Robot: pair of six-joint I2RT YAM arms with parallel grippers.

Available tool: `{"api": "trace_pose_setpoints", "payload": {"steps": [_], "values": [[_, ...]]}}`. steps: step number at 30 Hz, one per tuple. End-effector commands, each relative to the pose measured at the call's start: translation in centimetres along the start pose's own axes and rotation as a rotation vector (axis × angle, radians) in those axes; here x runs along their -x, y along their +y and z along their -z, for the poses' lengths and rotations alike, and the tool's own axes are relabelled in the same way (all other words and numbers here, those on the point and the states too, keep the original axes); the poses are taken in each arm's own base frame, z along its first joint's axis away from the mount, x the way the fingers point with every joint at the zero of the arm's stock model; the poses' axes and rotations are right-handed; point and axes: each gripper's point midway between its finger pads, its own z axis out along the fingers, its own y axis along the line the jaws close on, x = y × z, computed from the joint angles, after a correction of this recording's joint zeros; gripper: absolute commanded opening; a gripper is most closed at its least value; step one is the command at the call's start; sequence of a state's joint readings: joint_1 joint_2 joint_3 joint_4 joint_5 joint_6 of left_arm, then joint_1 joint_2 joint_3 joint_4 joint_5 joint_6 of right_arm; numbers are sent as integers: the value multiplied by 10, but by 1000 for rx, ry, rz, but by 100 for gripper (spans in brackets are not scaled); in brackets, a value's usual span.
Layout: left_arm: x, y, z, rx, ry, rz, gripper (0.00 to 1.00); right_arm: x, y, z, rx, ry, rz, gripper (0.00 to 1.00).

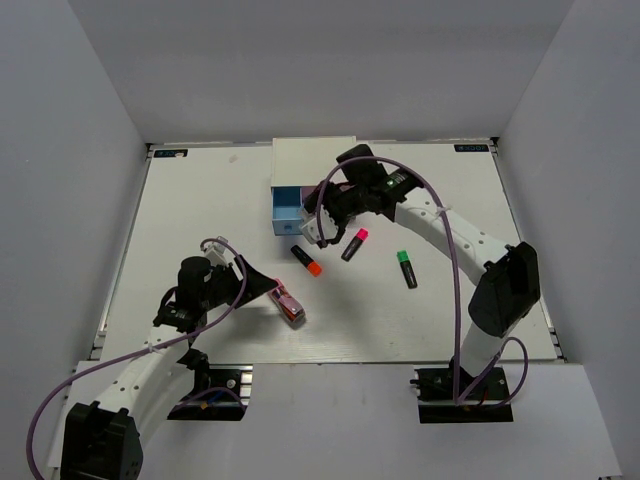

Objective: Sort the stationery into containers
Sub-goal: Pick up the stationery from the center of the board, then place the stationery in the drawer.

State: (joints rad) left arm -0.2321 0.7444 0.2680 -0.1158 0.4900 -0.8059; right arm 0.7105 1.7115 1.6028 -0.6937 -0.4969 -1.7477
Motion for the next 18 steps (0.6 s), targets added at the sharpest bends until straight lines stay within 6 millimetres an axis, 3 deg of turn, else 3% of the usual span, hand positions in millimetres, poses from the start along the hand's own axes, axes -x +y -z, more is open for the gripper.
{"api": "trace_pose_setpoints", "payload": {"steps": [1, 9, 18], "values": [[2, -3, 0, -23, -12, -9, 75, 9, -61, 9, -162, -20, 127, 11], [3, -4, -2, -31, -8, -11, 75, 7, -90, 2, -231, -43, 233, 11], [1, -2, -3, -31, -8, -11, 75, 1, -84, -23, -210, -71, 363, 10]]}}
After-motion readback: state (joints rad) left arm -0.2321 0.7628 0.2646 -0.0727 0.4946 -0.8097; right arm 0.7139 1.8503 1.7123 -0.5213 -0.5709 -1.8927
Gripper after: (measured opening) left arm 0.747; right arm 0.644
